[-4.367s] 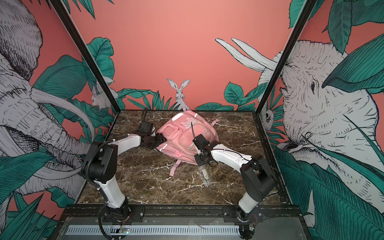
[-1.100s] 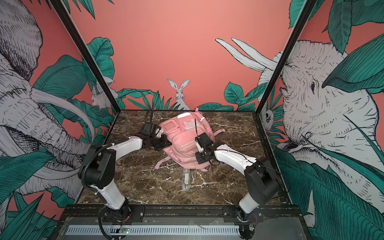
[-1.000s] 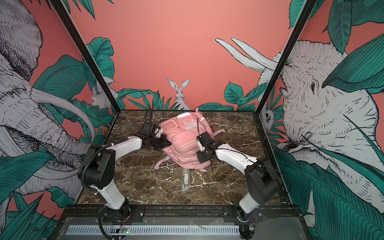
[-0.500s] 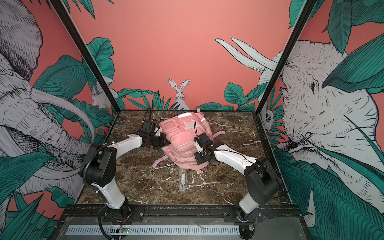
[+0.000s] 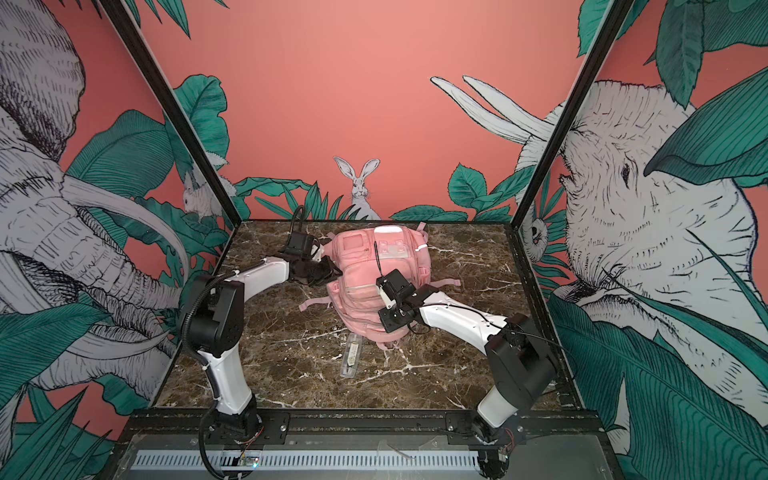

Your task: Pack the student bag

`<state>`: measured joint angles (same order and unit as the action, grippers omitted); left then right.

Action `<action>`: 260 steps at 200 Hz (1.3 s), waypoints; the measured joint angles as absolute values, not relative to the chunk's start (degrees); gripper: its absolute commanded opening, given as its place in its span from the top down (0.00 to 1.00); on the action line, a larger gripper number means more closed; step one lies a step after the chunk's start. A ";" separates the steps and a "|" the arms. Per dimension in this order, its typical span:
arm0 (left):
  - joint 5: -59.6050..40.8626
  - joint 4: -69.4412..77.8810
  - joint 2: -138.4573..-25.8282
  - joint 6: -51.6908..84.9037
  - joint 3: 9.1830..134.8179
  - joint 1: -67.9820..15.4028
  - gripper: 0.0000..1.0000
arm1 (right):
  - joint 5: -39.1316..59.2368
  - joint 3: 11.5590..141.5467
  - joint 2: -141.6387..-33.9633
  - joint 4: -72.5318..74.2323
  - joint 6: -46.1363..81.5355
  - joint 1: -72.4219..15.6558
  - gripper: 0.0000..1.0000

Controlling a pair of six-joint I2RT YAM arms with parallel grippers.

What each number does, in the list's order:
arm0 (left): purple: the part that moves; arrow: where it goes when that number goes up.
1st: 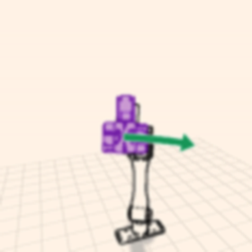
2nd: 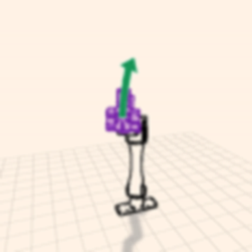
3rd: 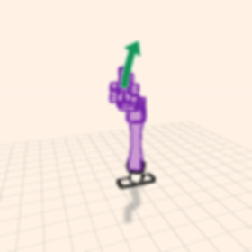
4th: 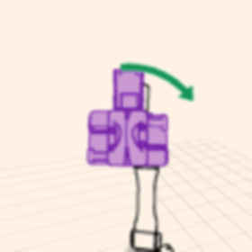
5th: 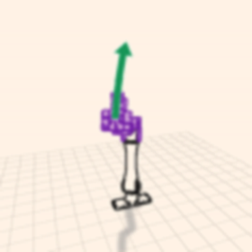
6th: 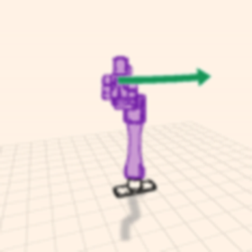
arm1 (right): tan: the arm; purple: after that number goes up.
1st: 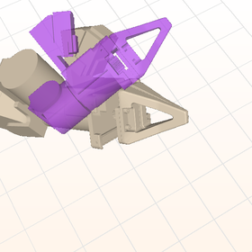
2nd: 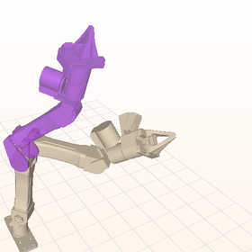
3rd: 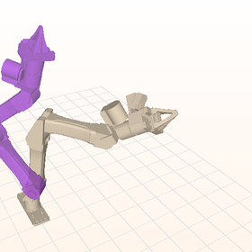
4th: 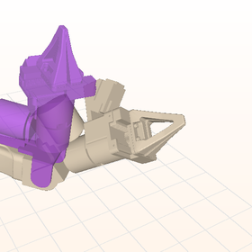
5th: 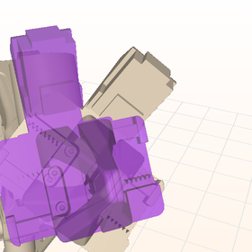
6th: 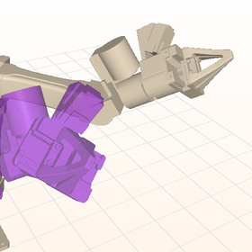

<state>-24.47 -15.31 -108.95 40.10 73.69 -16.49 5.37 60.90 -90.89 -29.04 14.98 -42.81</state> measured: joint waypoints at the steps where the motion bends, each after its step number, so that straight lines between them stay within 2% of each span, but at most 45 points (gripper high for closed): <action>1: -24.45 -15.29 -108.90 40.10 73.63 -16.47 0.55 | 5.37 60.93 -90.89 -29.10 14.98 -42.85 1.00; 16: -23.92 -14.85 -107.22 40.03 71.57 -16.16 0.51 | 5.37 61.01 -90.89 -29.71 14.98 -43.13 1.00; 63: -23.11 -15.16 -96.99 40.05 63.70 -17.30 0.48 | 5.39 61.19 -90.89 -30.83 15.05 -43.40 1.00; 107: -22.98 -14.72 -88.14 42.26 56.18 -24.10 0.41 | 5.41 62.00 -90.94 -31.24 15.25 -44.42 1.00; 187: -23.16 -9.10 -86.87 50.04 49.41 -32.14 0.35 | 5.32 62.22 -91.02 -32.40 15.29 -44.86 1.00; 237: -23.38 -4.97 -90.19 53.49 49.12 -33.69 0.38 | 5.02 62.22 -91.13 -32.36 16.08 -45.17 1.00; 260: -23.55 -3.42 -93.19 55.11 49.39 -33.67 0.52 | 4.86 62.22 -91.22 -32.32 16.14 -45.17 1.00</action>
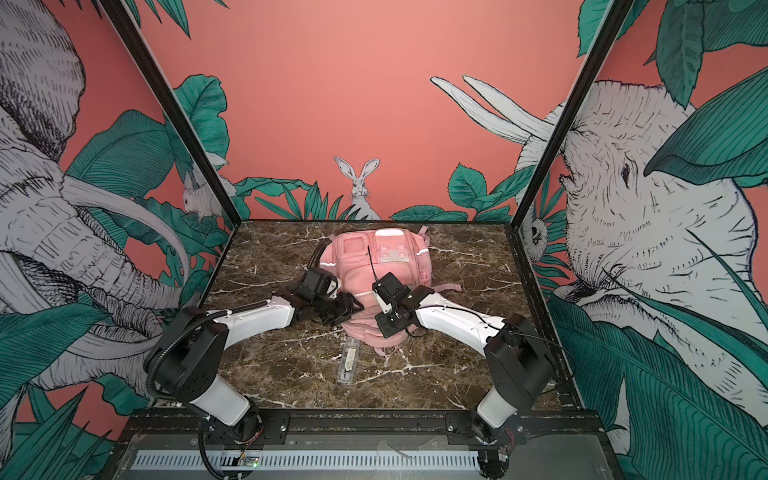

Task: Pack the student bag
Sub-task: 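Set the upright backpack down and steady it with both grippers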

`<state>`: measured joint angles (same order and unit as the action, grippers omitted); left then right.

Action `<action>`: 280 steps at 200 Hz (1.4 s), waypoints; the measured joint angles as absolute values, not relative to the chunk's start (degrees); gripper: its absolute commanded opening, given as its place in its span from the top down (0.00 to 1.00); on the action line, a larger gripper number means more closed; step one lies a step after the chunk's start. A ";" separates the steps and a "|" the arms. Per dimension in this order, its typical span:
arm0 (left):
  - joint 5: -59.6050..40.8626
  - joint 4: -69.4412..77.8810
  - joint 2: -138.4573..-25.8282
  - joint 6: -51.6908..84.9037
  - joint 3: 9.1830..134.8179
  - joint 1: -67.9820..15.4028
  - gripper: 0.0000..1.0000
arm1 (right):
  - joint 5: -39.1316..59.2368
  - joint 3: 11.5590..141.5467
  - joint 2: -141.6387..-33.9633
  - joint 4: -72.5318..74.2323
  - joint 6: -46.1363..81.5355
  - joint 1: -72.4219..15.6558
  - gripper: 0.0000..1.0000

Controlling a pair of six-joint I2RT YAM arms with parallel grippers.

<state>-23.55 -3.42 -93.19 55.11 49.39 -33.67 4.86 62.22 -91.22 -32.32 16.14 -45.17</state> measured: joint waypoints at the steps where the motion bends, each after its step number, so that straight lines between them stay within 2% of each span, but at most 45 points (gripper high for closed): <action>1: -23.55 -3.36 -93.36 55.00 49.45 -33.67 0.53 | 4.84 62.22 -91.22 -32.32 16.14 -45.17 1.00; 34: -23.66 -2.74 -96.12 55.86 50.72 -33.65 0.81 | 4.62 62.22 -91.66 -32.53 16.29 -45.17 1.00; 66: -23.64 -3.55 -96.55 54.83 52.16 -32.80 1.00 | 4.10 62.19 -91.70 -32.64 16.32 -45.17 1.00; 192: -30.28 -9.43 -94.65 46.15 54.74 -23.49 1.00 | 4.03 62.06 -91.72 -28.60 15.42 -46.24 1.00; 280: -28.01 -12.14 -94.67 43.00 56.36 -19.03 1.00 | 3.84 56.90 -87.22 -30.17 14.74 -40.42 1.00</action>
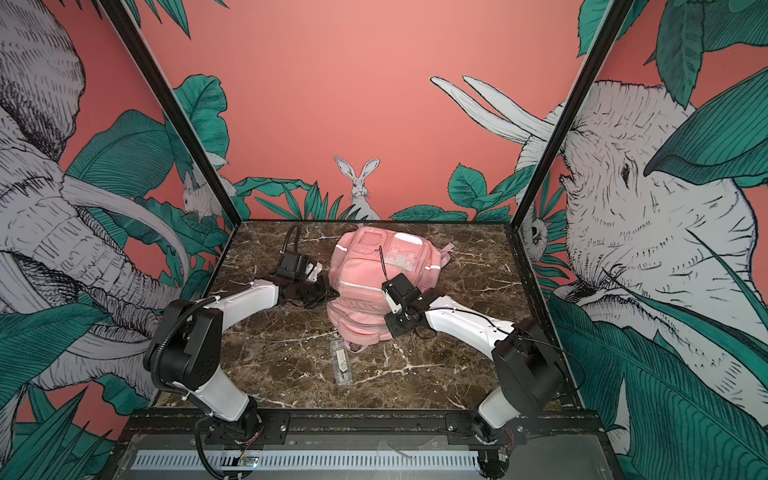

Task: Pack the student bag
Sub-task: 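Set the upright backpack down and steady it with both grippers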

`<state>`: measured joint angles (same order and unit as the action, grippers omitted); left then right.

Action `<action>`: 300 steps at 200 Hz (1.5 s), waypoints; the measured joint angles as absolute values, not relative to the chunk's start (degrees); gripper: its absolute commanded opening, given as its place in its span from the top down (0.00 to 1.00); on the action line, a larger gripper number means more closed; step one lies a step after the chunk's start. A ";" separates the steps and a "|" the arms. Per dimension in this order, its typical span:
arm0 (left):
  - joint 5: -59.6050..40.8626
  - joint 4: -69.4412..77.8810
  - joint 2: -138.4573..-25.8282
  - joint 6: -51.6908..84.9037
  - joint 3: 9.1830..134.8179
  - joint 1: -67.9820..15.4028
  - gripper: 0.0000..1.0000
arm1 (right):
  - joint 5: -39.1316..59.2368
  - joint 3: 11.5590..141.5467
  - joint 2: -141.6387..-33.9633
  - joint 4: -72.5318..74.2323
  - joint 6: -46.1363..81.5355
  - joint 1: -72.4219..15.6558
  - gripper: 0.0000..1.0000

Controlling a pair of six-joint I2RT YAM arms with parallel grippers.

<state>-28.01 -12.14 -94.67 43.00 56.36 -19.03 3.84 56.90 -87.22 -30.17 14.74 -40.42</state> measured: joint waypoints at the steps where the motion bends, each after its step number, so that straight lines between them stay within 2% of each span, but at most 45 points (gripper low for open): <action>1: -28.01 -12.14 -94.67 42.98 56.36 -19.00 1.00 | 3.88 56.86 -87.13 -30.17 14.74 -40.32 1.00; 46: -28.05 -13.45 -95.20 42.37 58.19 -18.09 1.00 | 4.80 56.40 -86.30 -29.78 14.52 -38.59 1.00; 88: -27.99 -13.56 -100.27 41.93 63.64 -17.47 1.00 | 5.15 58.54 -88.18 -29.26 14.79 -39.53 1.00; 111: -27.46 -13.89 -103.02 41.39 67.07 -17.04 0.85 | 4.73 60.64 -90.54 -29.23 15.44 -41.19 1.00; 146: -25.43 -13.21 -103.15 40.86 68.38 -15.90 0.53 | 4.73 64.34 -94.39 -29.65 17.30 -44.21 1.00; 161: -24.60 -13.78 -102.04 40.25 68.16 -15.53 0.48 | 4.91 65.56 -95.53 -29.67 17.67 -45.17 1.00; 222: -26.37 -14.66 -89.14 40.36 59.27 -18.00 0.45 | 5.15 66.50 -96.31 -29.69 17.91 -45.84 1.00; 271: -28.38 -11.49 -89.62 44.18 54.15 -26.65 0.44 | 4.97 66.39 -96.27 -29.58 18.06 -46.04 1.00; 300: -28.71 -8.40 -91.13 46.24 54.13 -28.82 0.45 | 4.99 66.30 -96.27 -29.47 18.09 -46.15 1.00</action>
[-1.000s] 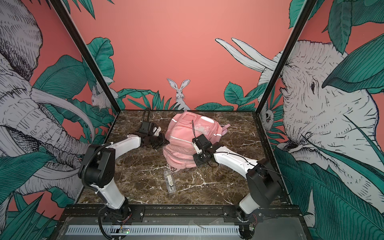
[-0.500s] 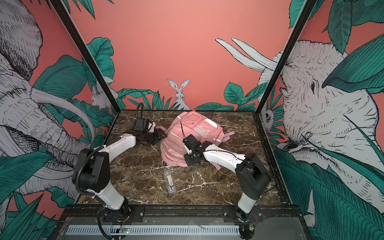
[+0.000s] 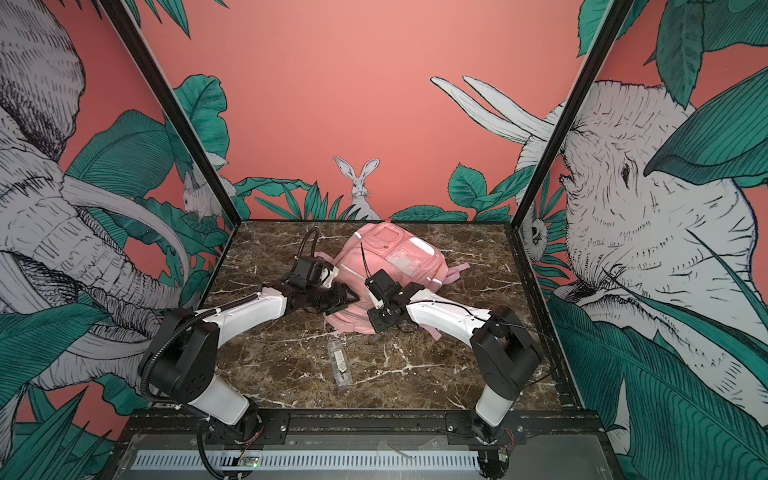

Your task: Pack the student bag

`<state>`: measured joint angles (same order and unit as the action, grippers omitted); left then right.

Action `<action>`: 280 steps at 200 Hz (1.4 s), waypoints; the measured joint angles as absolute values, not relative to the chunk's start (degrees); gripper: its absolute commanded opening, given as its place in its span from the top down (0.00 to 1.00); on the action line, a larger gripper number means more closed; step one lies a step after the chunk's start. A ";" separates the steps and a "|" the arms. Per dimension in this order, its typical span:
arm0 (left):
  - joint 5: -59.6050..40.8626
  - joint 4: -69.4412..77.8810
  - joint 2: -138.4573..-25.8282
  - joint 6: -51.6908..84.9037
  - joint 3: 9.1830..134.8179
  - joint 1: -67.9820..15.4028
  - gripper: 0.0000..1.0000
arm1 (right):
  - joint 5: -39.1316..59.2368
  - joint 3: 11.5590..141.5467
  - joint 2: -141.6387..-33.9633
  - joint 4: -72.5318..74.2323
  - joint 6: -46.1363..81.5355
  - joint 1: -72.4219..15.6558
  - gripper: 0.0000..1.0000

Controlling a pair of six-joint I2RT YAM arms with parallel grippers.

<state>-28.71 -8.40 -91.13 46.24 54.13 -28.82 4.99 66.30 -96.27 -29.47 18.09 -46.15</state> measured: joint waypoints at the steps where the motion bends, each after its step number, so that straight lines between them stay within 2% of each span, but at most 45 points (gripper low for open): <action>1: -28.71 -8.23 -91.20 46.39 54.13 -28.82 0.45 | 5.02 66.30 -96.27 -29.47 18.09 -46.15 1.00; 24: -28.60 -7.05 -92.33 47.16 54.33 -28.84 0.47 | 5.08 66.30 -96.27 -29.43 18.09 -46.28 1.00; 44: -28.49 -6.81 -94.02 47.57 54.96 -28.84 0.54 | 5.06 66.30 -96.27 -29.43 18.06 -46.50 1.00; 80: -28.03 -6.81 -96.55 48.21 56.16 -28.77 0.88 | 4.97 66.28 -96.27 -29.52 18.04 -46.59 1.00; 100: -27.64 -7.44 -97.03 48.18 57.43 -28.77 1.00 | 4.91 66.26 -96.27 -29.43 18.04 -46.63 1.00; 280: -28.80 -15.51 -93.60 41.39 58.15 -22.06 1.00 | 3.40 62.67 -92.97 -28.58 16.08 -45.41 1.00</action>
<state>-28.80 -15.51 -93.60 41.39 58.15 -22.06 3.40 62.67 -92.97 -28.58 16.08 -45.41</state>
